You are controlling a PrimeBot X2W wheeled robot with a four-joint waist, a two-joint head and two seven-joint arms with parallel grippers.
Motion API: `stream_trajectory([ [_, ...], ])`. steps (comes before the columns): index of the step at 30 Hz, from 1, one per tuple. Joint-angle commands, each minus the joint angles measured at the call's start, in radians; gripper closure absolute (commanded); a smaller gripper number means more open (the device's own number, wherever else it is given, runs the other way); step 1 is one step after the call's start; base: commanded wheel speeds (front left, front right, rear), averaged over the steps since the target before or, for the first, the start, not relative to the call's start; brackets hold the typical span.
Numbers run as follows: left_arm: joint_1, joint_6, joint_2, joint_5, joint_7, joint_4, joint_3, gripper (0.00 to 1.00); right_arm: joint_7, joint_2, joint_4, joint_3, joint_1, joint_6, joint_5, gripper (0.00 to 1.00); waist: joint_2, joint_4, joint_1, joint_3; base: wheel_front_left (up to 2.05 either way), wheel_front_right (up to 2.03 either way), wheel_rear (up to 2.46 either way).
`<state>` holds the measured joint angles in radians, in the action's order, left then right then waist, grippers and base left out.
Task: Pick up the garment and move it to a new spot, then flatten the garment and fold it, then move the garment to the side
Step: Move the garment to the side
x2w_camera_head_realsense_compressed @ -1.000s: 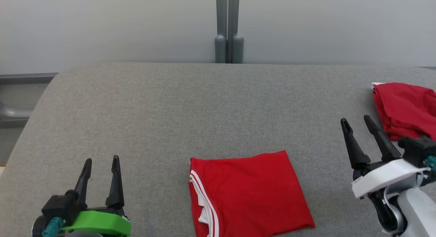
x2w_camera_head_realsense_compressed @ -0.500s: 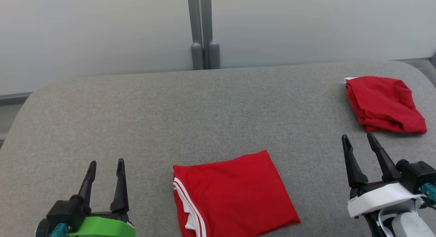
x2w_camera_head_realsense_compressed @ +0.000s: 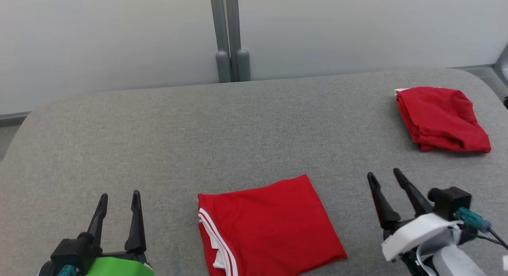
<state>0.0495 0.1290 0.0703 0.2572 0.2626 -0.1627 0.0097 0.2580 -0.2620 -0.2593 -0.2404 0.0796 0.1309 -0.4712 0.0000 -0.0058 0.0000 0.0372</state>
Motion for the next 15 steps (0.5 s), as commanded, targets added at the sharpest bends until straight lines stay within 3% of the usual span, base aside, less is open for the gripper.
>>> stream_trajectory([
  [1,0.010,0.003,0.000,-0.003,0.003,0.003,0.001,0.00,-0.048,-0.012,-0.033,-0.048,0.046,0.000,-0.033,0.00,0.0000,0.005,0.0000,-0.009,0.00,0.00,0.00],
  [7,-0.009,0.003,0.004,0.007,0.003,-0.024,-0.027,0.00,-0.255,-0.032,-0.147,-0.205,0.198,0.000,-0.158,0.00,0.0000,0.050,0.0000,-0.020,0.00,0.00,0.00],
  [11,-0.022,0.003,0.008,0.017,0.003,-0.039,-0.044,0.00,-0.422,-0.025,-0.225,-0.263,0.253,-0.001,-0.220,0.00,0.0000,0.086,0.0000,-0.023,0.00,0.00,0.00],
  [15,-0.027,0.003,0.013,0.023,0.003,-0.049,-0.057,0.00,-0.516,-0.012,-0.285,-0.281,0.276,0.000,-0.251,0.00,0.0000,0.117,0.0000,-0.026,0.00,0.00,0.00],
])
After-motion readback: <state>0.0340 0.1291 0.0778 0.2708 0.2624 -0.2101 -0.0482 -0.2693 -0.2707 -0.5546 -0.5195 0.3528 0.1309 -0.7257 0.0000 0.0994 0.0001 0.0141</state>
